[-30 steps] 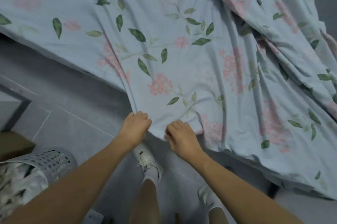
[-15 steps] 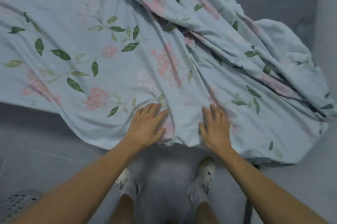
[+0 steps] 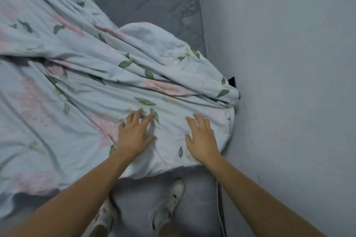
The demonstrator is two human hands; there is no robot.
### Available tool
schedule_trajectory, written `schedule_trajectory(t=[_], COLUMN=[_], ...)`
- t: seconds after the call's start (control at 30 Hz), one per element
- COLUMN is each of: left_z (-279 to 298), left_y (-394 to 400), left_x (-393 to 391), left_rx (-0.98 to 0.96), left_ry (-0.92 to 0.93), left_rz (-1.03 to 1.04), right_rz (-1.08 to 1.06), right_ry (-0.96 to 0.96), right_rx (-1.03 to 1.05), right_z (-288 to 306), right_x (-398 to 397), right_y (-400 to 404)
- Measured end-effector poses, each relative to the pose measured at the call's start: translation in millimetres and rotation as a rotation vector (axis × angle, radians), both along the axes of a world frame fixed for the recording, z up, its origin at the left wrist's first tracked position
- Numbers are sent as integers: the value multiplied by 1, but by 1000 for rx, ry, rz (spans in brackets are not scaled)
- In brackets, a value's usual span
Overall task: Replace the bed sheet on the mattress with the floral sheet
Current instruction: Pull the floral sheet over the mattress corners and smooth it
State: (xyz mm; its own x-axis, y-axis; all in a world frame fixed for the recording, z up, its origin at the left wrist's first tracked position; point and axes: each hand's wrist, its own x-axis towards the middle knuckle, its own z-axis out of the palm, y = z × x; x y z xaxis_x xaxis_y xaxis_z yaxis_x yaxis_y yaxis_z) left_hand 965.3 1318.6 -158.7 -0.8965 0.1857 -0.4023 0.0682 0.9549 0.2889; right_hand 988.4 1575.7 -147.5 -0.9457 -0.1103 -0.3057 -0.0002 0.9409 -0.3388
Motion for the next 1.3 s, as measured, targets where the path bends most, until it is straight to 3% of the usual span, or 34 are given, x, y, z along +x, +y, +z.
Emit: schedule_trajectory(t=[0.3, 0.5, 0.6, 0.7, 0.87, 0.93, 1.0, 1.07, 1.13, 1.2, 1.3], left_z=[8, 21, 27, 29, 36, 41, 47, 58, 59, 54, 42], left_y=[49, 24, 12, 2, -7, -6, -9, -12, -12, -9, 1], left_x=[-135, -210, -255, -299, -316, -303, -291, -289, -297, -314, -330], left_rx=[-54, -55, -48, -60, -207, -247, -144, 78, 237, 152, -185], left_ry=[190, 370, 265, 90, -93, -176, -314, -426, -378, -324, -399], left_rz=[74, 152, 111, -5, -106, -147, -108, 48, 252, 363, 245], right_rz=[-14, -63, -54, -24, 295, 354, 336, 229, 62, -16, 83], right_ry=[349, 35, -106, -181, -39, -88, -228, -377, -444, -470, -662], right_rx=[-120, -124, -114, -229, -239, -274, -260, -307, -371, -341, -192], right_z=[19, 5, -1, -6, -8, -3, 4, 11, 15, 9, 3], right_x=[-176, -275, -302, -314, -295, -285, -282, -289, -304, -322, -336], right_y=[26, 8, 2, 0, 13, 21, 28, 29, 24, 17, 6])
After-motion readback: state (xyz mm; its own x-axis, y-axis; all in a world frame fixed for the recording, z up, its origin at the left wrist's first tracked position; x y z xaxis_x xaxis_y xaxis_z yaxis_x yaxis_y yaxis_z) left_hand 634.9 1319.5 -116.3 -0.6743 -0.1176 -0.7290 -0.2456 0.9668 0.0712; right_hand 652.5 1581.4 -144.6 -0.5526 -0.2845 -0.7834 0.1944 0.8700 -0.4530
